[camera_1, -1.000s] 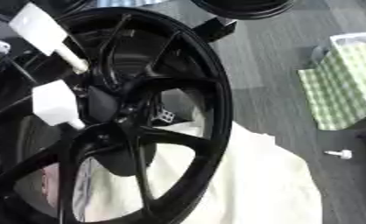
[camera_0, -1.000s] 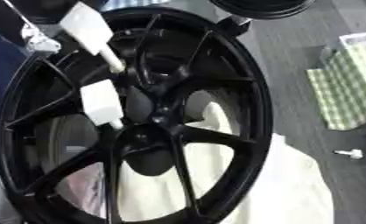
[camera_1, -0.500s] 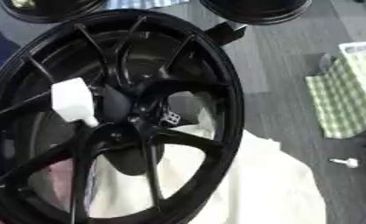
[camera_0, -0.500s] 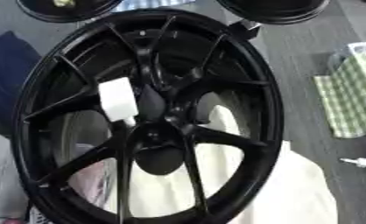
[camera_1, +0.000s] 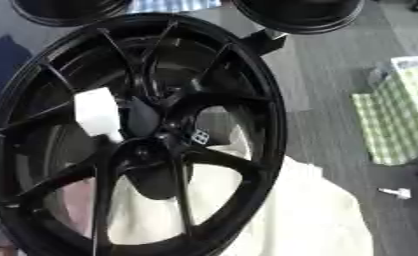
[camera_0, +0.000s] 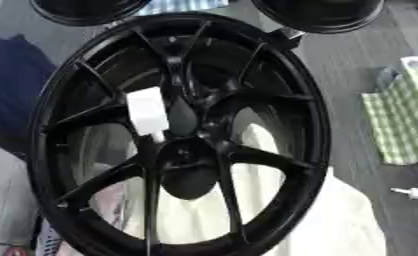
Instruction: Pull the pin out of the wheel hub.
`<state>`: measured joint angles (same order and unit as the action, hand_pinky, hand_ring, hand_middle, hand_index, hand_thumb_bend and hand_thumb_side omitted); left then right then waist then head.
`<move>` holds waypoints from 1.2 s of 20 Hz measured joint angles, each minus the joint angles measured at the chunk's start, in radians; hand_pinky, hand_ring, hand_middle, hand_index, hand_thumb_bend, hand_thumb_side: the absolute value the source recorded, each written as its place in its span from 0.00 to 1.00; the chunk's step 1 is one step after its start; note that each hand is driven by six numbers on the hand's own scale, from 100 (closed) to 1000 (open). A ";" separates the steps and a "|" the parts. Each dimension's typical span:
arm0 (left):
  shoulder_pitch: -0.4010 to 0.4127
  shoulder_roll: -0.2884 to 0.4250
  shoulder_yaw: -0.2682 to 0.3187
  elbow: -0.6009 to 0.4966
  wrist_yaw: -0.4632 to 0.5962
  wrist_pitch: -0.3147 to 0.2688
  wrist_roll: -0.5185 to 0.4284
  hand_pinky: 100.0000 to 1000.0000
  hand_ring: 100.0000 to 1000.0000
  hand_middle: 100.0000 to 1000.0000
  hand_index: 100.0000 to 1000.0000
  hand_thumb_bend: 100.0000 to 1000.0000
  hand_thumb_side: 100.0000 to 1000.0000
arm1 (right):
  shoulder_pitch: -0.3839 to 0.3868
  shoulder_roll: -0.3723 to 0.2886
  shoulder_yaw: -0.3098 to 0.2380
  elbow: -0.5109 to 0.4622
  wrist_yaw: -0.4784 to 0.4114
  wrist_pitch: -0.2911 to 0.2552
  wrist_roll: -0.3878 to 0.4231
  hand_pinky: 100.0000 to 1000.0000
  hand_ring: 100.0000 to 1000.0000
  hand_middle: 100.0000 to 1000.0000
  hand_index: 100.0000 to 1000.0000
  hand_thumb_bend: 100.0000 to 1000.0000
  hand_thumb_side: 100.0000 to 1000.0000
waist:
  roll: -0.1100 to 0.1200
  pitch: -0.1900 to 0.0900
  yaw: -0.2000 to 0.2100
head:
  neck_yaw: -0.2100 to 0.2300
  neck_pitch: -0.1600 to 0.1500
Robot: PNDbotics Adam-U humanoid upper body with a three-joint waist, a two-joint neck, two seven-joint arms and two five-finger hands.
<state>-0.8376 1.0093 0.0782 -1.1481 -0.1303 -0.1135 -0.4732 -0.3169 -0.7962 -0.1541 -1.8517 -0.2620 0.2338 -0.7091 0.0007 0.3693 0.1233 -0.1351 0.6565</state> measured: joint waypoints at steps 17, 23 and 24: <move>0.076 0.003 0.008 0.019 0.009 0.011 0.095 0.82 0.72 0.60 0.76 0.00 0.64 | -0.008 0.007 0.000 -0.001 0.004 0.003 0.003 0.57 0.62 0.51 0.63 0.00 0.47 | -0.009 -0.012 0.006 | 0.010 0.000; 0.078 -0.066 0.143 -0.126 0.108 -0.001 0.194 0.83 0.74 0.63 0.81 0.00 0.68 | -0.008 0.007 0.000 -0.012 0.015 0.004 0.004 0.57 0.62 0.51 0.63 0.00 0.46 | -0.016 -0.023 0.026 | 0.009 0.002; 0.101 -0.083 0.156 -0.152 0.125 0.001 0.211 0.83 0.74 0.64 0.82 0.00 0.69 | -0.009 0.007 0.000 -0.015 0.017 0.004 0.005 0.57 0.62 0.51 0.63 0.00 0.45 | -0.016 -0.024 0.030 | 0.009 0.002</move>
<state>-0.7369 0.9262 0.2340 -1.2998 -0.0054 -0.1122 -0.2625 -0.3256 -0.7893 -0.1540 -1.8664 -0.2446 0.2381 -0.7044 -0.0157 0.3452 0.1530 -0.1264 0.6585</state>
